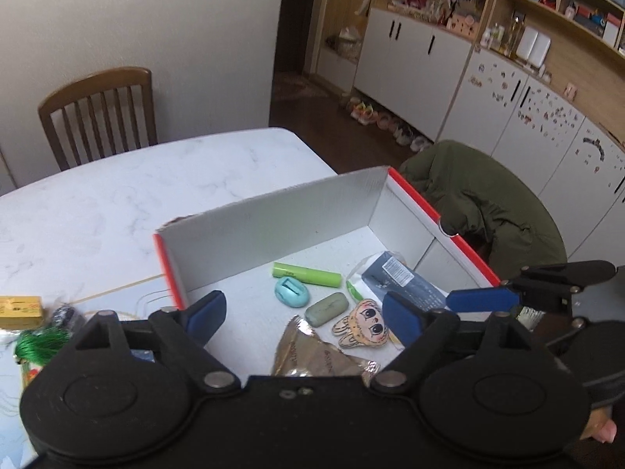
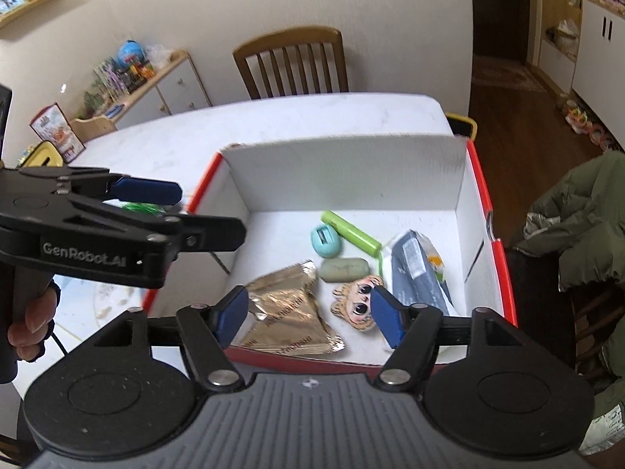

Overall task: Organize objects
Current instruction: 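Move both tools back to the pile, left toward green plush, right toward bead keychain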

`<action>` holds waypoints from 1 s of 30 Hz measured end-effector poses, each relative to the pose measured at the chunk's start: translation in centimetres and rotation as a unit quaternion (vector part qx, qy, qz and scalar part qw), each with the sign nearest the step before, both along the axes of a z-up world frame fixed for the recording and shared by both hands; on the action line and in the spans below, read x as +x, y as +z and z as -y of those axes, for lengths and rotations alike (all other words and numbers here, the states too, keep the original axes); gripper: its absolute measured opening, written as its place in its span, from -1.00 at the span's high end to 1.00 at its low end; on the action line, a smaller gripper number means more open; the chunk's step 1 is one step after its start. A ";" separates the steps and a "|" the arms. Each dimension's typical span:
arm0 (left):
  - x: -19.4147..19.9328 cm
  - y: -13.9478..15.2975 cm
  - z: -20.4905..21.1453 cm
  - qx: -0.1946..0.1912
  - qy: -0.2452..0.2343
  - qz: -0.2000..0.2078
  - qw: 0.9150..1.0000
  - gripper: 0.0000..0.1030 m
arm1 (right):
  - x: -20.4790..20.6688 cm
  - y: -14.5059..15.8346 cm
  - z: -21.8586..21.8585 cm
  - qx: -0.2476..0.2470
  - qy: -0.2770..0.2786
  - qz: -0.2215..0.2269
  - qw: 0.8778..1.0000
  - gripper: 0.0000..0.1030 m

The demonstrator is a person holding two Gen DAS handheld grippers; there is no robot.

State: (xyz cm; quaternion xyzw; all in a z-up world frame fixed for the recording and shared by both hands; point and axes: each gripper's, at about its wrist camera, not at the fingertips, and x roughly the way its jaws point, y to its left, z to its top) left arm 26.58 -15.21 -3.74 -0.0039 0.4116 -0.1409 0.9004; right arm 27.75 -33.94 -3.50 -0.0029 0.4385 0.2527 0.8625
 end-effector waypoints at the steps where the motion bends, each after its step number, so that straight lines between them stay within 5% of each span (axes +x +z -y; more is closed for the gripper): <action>1: -0.4 0.2 -0.4 -0.001 0.003 0.005 1.000 -0.72 | -0.3 0.2 -0.2 0.002 0.001 0.004 1.000 -0.43; 17: -6.3 2.3 -9.0 0.013 0.040 0.079 0.996 -0.99 | -4.1 2.3 -6.5 0.042 0.011 0.025 0.999 -0.53; 30: -7.9 0.3 -17.1 0.024 0.059 0.071 0.995 -0.99 | -6.4 2.1 -14.1 0.034 0.024 0.032 0.999 -0.53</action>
